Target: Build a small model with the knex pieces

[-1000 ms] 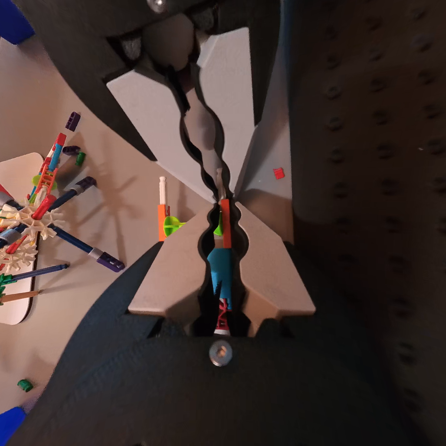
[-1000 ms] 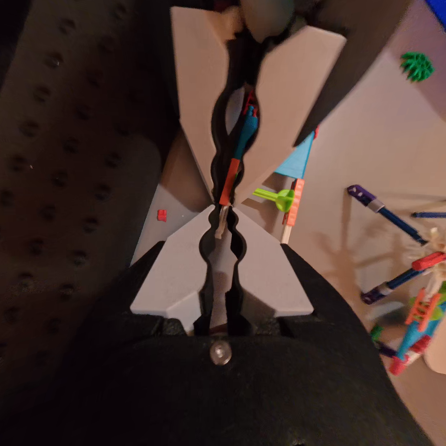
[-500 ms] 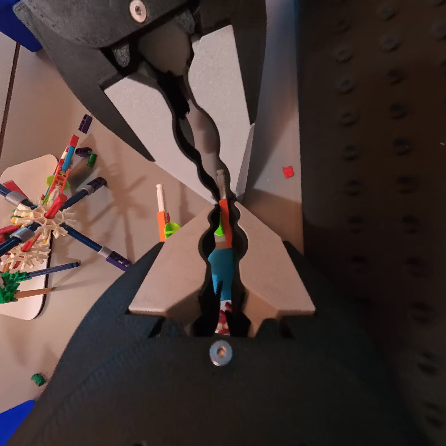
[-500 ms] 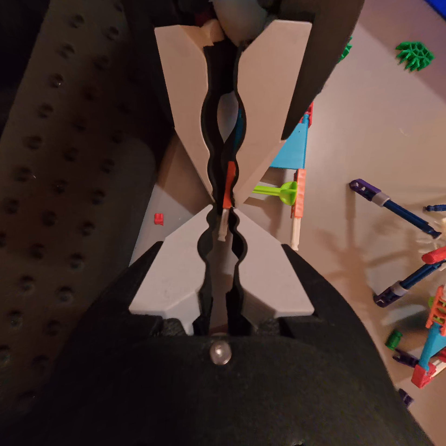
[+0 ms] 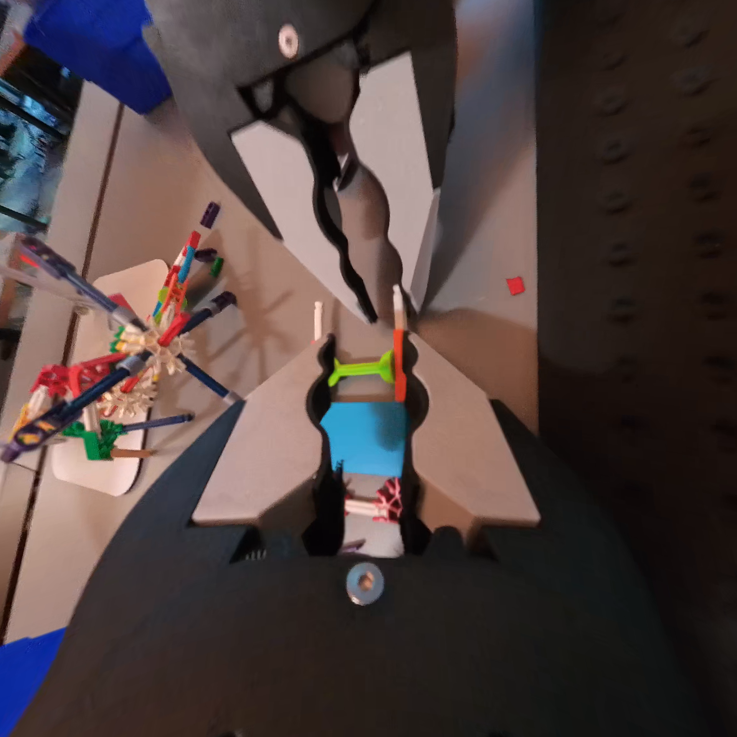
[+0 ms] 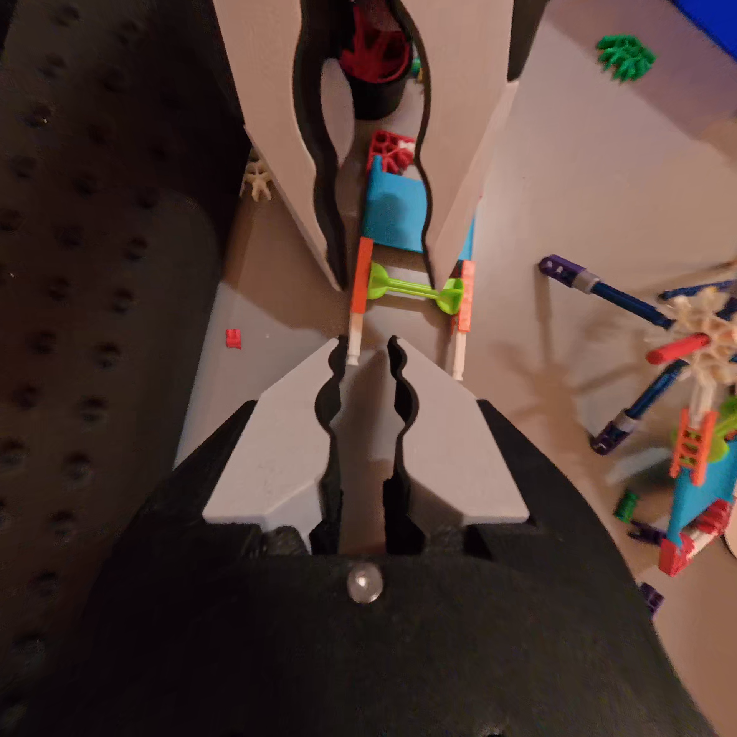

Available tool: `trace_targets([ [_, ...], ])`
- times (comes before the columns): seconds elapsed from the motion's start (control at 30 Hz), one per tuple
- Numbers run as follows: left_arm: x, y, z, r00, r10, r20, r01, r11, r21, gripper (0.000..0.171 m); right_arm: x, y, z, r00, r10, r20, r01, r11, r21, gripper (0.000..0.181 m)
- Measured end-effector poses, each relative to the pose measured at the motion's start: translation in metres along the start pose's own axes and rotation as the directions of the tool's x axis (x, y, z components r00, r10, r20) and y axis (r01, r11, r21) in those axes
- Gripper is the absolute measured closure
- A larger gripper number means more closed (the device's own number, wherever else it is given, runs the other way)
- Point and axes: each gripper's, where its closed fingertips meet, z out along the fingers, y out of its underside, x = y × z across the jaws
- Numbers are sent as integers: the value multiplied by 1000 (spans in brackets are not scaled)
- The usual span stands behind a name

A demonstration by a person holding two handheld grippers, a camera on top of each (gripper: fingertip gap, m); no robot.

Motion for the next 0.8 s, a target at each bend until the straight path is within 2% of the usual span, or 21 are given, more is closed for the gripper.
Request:
trace_targets([
  [0.07, 2, 14, -1, 997, -52, -60, 49, 997, -52, 114, 4, -3, -10, 1000, 23, -15, -23, 999, 31, 156],
  [0.1, -2, 23, 0, 997, -63, -53, 58, 995, -84, 105, 6, -5, -15, 999, 33, -20, -32, 998, 50, 155],
  [0.2, -6, 30, -3, 993, -105, -59, 97, 988, -119, 91, 12, -4, -25, 997, 46, -56, -42, 997, 71, 146],
  [0.27, -5, 35, -2, 987, -136, -82, 123, 981, -151, 95, 17, 2, -27, 995, 76, -71, -71, 996, 61, 139],
  [0.4, -3, 41, 2, 945, -281, -167, 248, 950, -191, 96, 22, 6, -28, 993, 91, -82, -86, 994, 63, 140],
  [0.47, -4, 43, 5, 913, -357, -196, 322, 927, -192, 111, 24, 7, -30, 991, 91, -95, -85, 994, 65, 141],
  [0.5, -5, 43, 7, 906, -375, -199, 341, 922, -184, 111, 25, 7, -31, 990, 98, -98, -91, 993, 73, 142],
  [0.67, -11, 49, 1, 924, -350, -152, 319, 928, -193, 112, 40, 7, -40, 979, 129, -158, -110, 986, 124, 145],
  [0.8, -21, 53, -15, 941, -330, -77, 310, 930, -198, 112, 61, 0, -50, 952, 155, -262, -110, 978, 180, 145],
])
